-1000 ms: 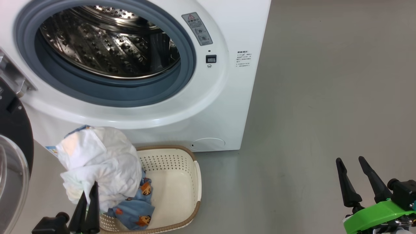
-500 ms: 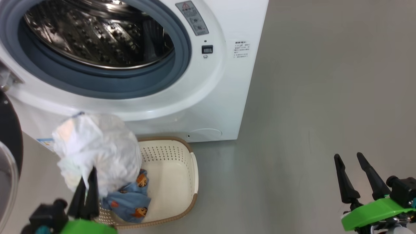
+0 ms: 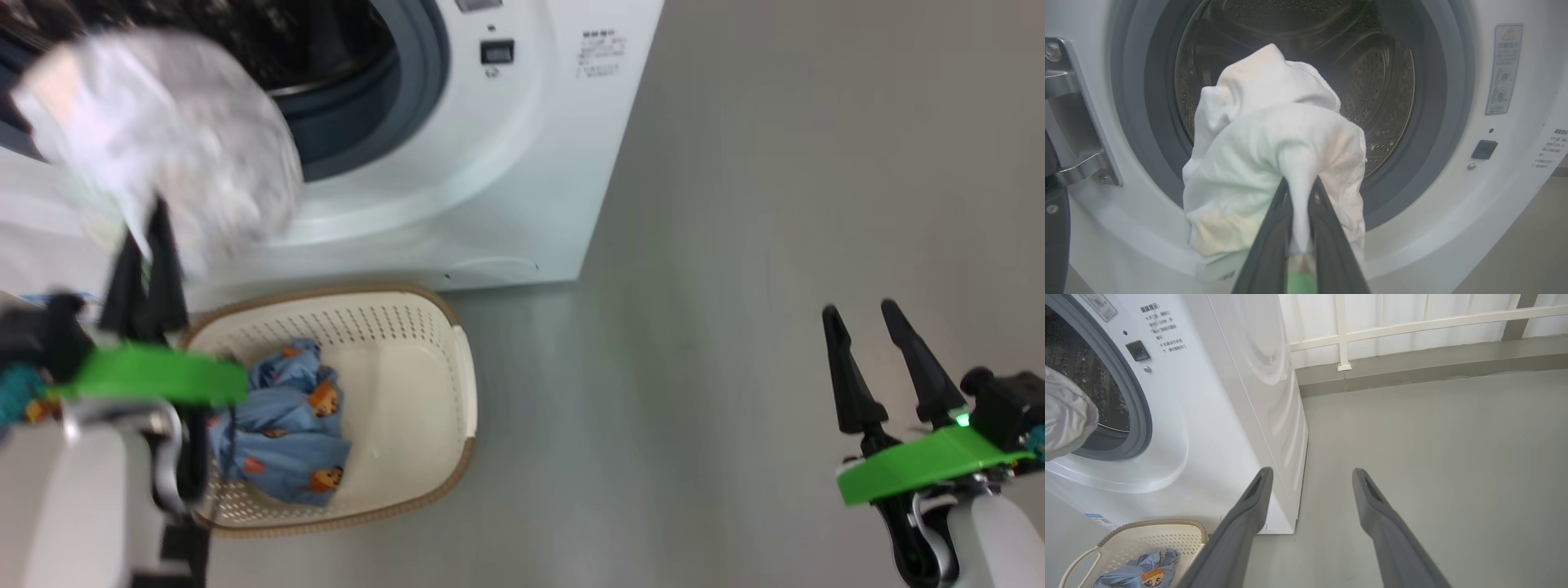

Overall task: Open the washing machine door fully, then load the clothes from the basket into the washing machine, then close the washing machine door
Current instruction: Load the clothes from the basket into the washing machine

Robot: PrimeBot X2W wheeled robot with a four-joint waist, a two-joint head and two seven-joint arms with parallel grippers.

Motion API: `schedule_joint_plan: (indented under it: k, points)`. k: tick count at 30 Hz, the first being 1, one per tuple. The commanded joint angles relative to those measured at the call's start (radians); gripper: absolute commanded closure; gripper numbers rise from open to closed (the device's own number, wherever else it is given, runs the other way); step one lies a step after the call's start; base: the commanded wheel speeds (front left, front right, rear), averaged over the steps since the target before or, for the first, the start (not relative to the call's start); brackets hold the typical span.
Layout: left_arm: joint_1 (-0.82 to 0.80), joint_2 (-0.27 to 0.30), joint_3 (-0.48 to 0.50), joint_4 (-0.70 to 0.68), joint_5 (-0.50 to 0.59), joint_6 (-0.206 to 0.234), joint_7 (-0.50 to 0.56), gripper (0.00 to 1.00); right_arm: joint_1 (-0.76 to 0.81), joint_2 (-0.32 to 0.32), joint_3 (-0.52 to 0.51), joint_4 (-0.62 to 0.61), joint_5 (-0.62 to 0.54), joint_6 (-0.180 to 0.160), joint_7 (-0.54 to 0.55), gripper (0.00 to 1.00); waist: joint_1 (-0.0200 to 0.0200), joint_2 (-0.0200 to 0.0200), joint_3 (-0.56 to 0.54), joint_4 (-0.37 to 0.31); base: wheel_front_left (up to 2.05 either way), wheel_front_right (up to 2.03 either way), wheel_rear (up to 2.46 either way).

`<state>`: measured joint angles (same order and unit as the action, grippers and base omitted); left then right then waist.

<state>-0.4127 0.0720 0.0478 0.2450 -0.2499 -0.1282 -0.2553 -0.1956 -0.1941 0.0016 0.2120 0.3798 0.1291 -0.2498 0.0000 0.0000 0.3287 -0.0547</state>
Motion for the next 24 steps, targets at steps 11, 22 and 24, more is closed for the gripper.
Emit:
schedule_joint_plan:
  k: [11,22,24]
  points:
    - [-0.357,0.105,0.064,0.265,0.016,-0.003,-0.006,1.0,-0.098,0.027,0.058,-0.025,0.01,0.002,-0.012,0.0,0.0,0.0,0.156,-0.11,0.0,0.0,0.0]
    - [-0.587,0.166,0.09,0.506,0.049,-0.003,-0.006,1.0,-0.146,0.05,0.103,-0.014,0.02,0.002,-0.012,0.0,0.0,0.0,0.207,-0.185,0.0,0.0,0.0]
    - [-0.634,0.179,0.089,0.54,0.066,-0.003,-0.006,1.0,-0.155,0.056,0.114,-0.012,0.022,0.002,-0.012,0.0,0.0,0.0,0.214,-0.201,0.0,0.0,0.0]
